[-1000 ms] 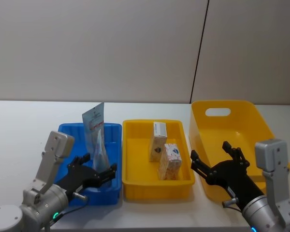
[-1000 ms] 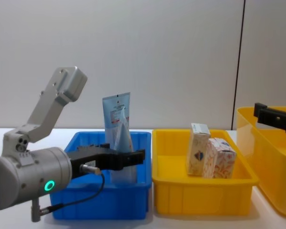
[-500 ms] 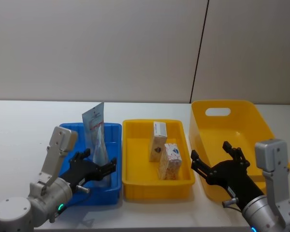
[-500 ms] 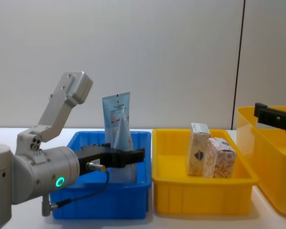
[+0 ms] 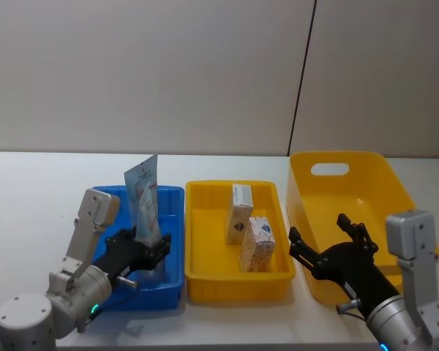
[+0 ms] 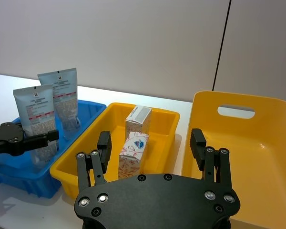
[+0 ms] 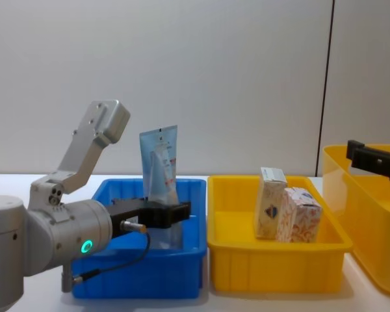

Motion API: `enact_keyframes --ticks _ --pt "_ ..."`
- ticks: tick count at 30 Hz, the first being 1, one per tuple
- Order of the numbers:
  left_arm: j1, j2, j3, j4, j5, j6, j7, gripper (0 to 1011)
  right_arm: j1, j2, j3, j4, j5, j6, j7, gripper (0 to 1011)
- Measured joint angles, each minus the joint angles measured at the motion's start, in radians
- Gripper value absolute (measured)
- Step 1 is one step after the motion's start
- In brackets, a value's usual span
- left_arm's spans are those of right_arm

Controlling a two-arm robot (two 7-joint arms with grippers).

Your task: Bimanual collaborative sorting of washing and personal care products

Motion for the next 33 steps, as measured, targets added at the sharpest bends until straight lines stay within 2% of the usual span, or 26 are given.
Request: enact_keyframes --ticks 2,6,24,33 --pt "-0.002 -0.001 0.000 0.005 0.001 -0.001 0.001 626 0.000 0.000 0.000 0.000 0.000 0.000 0.000 1003" --pt "-0.006 -0.004 0.000 0.010 0.003 -0.003 0.001 563 0.000 0.000 0.000 0.000 0.000 0.000 0.000 1003" --pt "-0.011 -0.007 -0.001 0.020 0.006 -0.009 0.000 445 0.000 0.000 0.000 0.000 0.000 0.000 0.000 1003" --pt "0.005 0.006 -0.018 -0.010 0.000 -0.041 -0.023 390 0.000 0.000 0.000 0.000 0.000 0.000 0.000 1003"
